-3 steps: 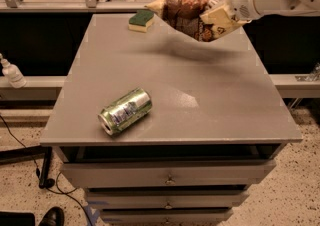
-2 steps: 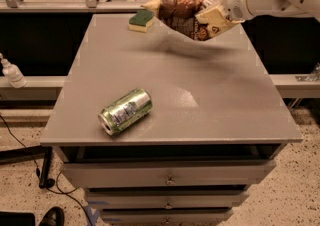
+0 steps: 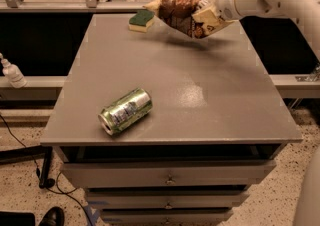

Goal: Move brown chip bag near sponge

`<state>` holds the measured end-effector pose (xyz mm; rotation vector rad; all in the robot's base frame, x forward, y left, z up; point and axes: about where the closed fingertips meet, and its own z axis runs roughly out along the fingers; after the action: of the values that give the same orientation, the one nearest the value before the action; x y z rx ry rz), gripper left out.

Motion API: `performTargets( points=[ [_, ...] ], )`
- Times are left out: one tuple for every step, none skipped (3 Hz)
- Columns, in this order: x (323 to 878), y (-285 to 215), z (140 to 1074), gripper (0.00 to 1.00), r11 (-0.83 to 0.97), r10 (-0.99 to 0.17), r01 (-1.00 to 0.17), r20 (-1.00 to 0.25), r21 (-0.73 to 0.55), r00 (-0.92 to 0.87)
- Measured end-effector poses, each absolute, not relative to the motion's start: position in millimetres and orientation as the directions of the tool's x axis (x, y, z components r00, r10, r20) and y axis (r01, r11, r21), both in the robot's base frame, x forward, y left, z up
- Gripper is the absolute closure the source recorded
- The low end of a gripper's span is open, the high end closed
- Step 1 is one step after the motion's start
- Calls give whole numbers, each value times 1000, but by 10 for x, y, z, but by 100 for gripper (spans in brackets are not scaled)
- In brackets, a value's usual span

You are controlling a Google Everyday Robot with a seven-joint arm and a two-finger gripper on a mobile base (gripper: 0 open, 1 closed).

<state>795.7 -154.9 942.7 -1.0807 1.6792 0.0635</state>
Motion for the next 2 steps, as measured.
performTargets(
  points=[
    [8324,-1591,9356,100,603,-624,-637,-781,-480,-2],
    [8609,-1602,9283,100,601,-648,-613,-761,-513,2]
  ],
)
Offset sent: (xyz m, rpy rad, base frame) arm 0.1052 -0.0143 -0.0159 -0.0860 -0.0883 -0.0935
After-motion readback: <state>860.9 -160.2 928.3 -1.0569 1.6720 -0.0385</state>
